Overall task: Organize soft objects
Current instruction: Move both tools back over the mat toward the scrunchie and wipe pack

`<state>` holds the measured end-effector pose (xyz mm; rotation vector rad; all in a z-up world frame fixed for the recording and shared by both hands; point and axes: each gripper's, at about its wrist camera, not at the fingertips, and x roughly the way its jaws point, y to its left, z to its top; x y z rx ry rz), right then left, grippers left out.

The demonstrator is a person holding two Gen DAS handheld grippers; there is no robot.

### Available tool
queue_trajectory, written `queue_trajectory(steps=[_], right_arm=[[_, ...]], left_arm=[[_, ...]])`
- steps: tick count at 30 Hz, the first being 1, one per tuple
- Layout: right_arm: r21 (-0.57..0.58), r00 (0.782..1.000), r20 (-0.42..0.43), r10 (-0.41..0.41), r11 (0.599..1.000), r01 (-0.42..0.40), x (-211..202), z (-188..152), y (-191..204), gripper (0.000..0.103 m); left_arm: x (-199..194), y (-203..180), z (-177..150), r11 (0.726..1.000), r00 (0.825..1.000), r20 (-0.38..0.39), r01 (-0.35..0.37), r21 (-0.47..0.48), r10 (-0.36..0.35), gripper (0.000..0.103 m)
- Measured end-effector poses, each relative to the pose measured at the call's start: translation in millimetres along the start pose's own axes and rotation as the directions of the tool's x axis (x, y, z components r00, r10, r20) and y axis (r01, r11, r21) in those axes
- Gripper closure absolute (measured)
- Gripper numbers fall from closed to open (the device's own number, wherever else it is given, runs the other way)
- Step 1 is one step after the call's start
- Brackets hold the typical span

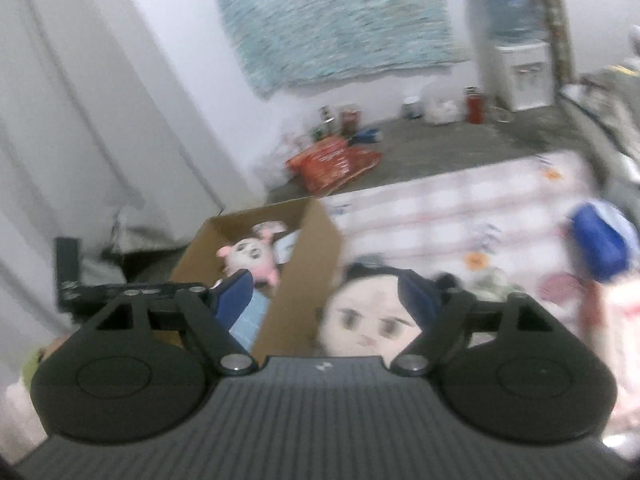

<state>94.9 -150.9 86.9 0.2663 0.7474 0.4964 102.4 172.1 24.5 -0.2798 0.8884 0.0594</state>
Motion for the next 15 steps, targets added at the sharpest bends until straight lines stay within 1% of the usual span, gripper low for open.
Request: queue_trajectory(steps=[2,4,8,12,15], right_arm=[[0.043,0.999,0.027,-0.027,0.999,0.026,-24.9,-9.6,-24.5,0.023],[0.103,0.996,0.062,-0.056,0.993,0.050,-53.7,-19.3,-51.8,0.023],[0.180,0.984,0.136,-0.116,0.980,0.091,-108.7,-41.2,-97.1,0.022],[0.224,0.973,0.183,-0.141,0.970,0.098,-146.0,-63.6,-129.0,0.021],[0.250,0.972,0.192,-0.133,0.965,0.082,-157.8,-77.5,-148.6,0.021]], left_arm=[[-12.9,-17.9,-9.1,1.000,1.000,0.006,0.007,0.028,-0.007,0.013],[-24.1,-35.8,-19.1,0.998,1.000,0.017,0.013,0.058,-0.014,0.011],[-43.0,-72.9,-36.1,0.993,0.998,0.044,0.031,0.111,-0.036,0.010],[-51.4,-116.2,-51.3,0.982,0.996,0.066,0.051,0.179,-0.063,0.007],[-50.6,-150.5,-61.3,0.970,0.994,0.063,0.073,0.234,-0.090,0.007]])
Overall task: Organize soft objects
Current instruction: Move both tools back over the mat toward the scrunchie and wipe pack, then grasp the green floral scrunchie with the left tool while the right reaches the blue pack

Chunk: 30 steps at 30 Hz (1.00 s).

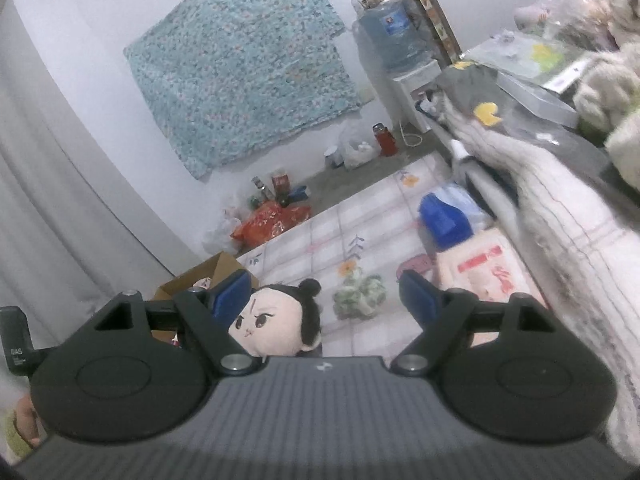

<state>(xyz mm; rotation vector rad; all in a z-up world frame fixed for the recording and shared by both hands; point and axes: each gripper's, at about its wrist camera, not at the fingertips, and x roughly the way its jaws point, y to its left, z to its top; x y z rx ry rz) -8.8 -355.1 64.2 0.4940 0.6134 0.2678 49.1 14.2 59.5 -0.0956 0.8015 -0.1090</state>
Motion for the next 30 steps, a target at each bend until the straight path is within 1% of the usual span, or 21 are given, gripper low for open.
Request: queue_trajectory(steps=[2,5,8,10,12,14,17,19,20,21,24,26,29,30], right_arm=[[0.009,1.000,-0.009,0.011,1.000,-0.010,-0.4,-2.7,-12.5,0.021],[0.015,1.000,-0.011,0.025,1.000,-0.024,-0.6,-1.9,-26.2,0.021],[0.014,0.999,-0.007,0.039,0.999,-0.039,5.0,3.9,-31.3,0.021],[0.015,0.998,-0.008,0.055,0.998,-0.055,8.7,6.0,-38.0,0.021],[0.014,0.997,-0.023,0.074,0.997,-0.074,18.4,5.4,-44.1,0.021],[0.014,0.996,-0.047,0.082,0.997,-0.081,31.5,2.8,-47.8,0.021],[0.024,0.992,-0.088,0.087,0.996,-0.085,53.3,-4.4,-54.5,0.021],[0.032,0.990,-0.106,0.095,0.995,-0.092,63.3,-9.9,-59.0,0.021],[0.036,0.989,-0.113,0.098,0.995,-0.095,69.3,-11.2,-62.5,0.021],[0.040,0.988,-0.118,0.101,0.995,-0.097,74.4,-11.6,-64.9,0.021],[0.054,0.985,-0.135,0.108,0.993,-0.101,92.6,-8.3,-75.2,0.021],[0.049,0.985,-0.140,0.098,0.995,-0.092,102.9,-3.5,-79.9,0.021],[0.034,0.986,-0.144,0.089,0.996,-0.085,116.1,6.0,-84.0,0.021],[0.029,0.986,-0.145,0.086,0.996,-0.083,120.6,9.0,-84.8,0.021]], left_arm=[[5.8,-25.2,-1.8,0.999,1.000,0.010,0.023,0.037,-0.023,0.007],[21.6,-64.7,-3.9,0.991,0.998,0.018,0.054,0.119,-0.056,0.004],[47.3,-102.8,-0.9,0.969,0.995,0.007,0.091,0.229,-0.095,0.004],[70.5,-121.8,4.3,0.951,0.993,-0.029,0.121,0.285,-0.117,0.004],[101.9,-137.1,13.9,0.933,0.987,-0.086,0.155,0.326,-0.134,0.004],[131.2,-144.2,22.5,0.934,0.984,-0.139,0.150,0.325,-0.110,0.004],[178.2,-143.9,40.6,0.950,0.976,-0.206,0.131,0.284,-0.073,0.004],[209.2,-143.7,51.5,0.950,0.963,-0.257,0.149,0.274,-0.077,0.004],[223.8,-143.2,55.7,0.947,0.953,-0.292,0.168,0.275,-0.084,0.005],[238.1,-143.6,59.4,0.945,0.943,-0.323,0.176,0.275,-0.081,0.008],[283.1,-144.6,63.9,0.946,0.915,-0.403,0.149,0.287,-0.021,0.012],[303.7,-143.9,63.6,0.945,0.896,-0.444,0.147,0.293,-0.002,0.014],[326.0,-143.9,59.0,0.945,0.867,-0.498,0.148,0.291,0.018,0.022],[331.9,-144.2,57.0,0.945,0.859,-0.512,0.148,0.293,0.024,0.026]])
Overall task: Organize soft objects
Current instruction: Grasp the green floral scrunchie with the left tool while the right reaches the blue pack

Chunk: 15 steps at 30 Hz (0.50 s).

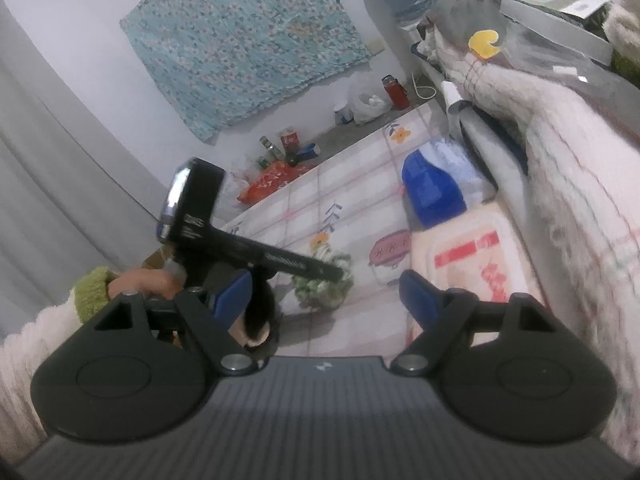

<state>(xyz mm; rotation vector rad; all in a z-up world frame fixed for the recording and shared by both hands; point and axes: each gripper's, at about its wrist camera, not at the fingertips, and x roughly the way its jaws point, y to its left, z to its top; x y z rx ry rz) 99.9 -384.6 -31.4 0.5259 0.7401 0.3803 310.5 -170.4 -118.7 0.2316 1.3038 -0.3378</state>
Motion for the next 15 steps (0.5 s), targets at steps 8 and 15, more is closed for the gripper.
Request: queue_trajectory(steps=[8,15], right_arm=[[-0.105,0.998,-0.009,-0.058,0.993,0.057,25.8,25.9,1.5,0.021],[-0.232,0.988,-0.041,-0.149,0.963,0.136,70.6,69.2,1.4,0.021]], left_arm=[[11.4,-3.4,-3.1,0.999,0.999,0.000,-0.037,0.019,0.037,0.057],[-16.0,19.8,-4.2,0.994,0.994,0.104,0.043,-0.104,-0.032,0.082]])
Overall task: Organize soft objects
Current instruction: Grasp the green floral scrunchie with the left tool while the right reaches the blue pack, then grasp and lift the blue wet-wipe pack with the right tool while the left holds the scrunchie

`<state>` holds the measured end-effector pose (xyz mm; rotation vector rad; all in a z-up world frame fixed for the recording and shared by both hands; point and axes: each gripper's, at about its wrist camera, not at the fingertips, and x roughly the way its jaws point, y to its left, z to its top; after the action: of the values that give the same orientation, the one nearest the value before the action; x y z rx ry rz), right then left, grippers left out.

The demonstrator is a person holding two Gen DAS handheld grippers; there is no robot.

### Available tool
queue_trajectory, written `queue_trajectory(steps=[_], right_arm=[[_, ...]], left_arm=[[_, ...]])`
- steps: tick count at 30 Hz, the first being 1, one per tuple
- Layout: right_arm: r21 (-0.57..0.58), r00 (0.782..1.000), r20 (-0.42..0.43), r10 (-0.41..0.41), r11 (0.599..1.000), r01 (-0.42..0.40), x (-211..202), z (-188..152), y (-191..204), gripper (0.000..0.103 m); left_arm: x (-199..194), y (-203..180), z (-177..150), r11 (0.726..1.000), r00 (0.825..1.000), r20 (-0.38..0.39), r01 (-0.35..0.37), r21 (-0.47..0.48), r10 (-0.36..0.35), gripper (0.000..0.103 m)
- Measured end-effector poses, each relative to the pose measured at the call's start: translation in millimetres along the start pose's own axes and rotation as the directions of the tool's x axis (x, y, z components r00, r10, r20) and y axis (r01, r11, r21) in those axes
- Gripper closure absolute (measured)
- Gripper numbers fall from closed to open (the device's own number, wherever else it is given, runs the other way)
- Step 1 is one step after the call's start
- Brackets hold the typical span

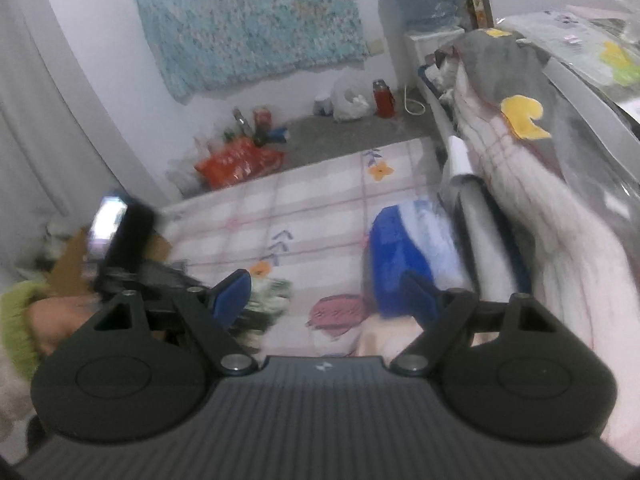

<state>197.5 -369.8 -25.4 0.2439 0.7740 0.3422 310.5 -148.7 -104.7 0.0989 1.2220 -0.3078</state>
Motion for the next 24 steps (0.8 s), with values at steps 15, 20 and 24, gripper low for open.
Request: queue_trajectory(steps=[15,20,24], right_arm=[[-0.401,0.903,-0.222,-0.367,0.879,0.259,169.2,40.5,10.3,0.005],[-0.497,0.827,-0.259,-0.499,0.803,0.328,200.5,32.0,9.0,0.008],[-0.457,0.821,-0.287,-0.494,0.824,0.337,205.8,34.4,-2.3,0.034]], left_arm=[[-95.1,36.1,-23.1,0.965,0.934,0.338,0.188,-0.180,-0.119,0.082],[-118.1,48.1,-35.3,0.950,0.904,0.405,0.233,-0.206,-0.135,0.082],[-139.0,58.5,-49.6,0.943,0.888,0.443,0.246,-0.226,-0.125,0.082]])
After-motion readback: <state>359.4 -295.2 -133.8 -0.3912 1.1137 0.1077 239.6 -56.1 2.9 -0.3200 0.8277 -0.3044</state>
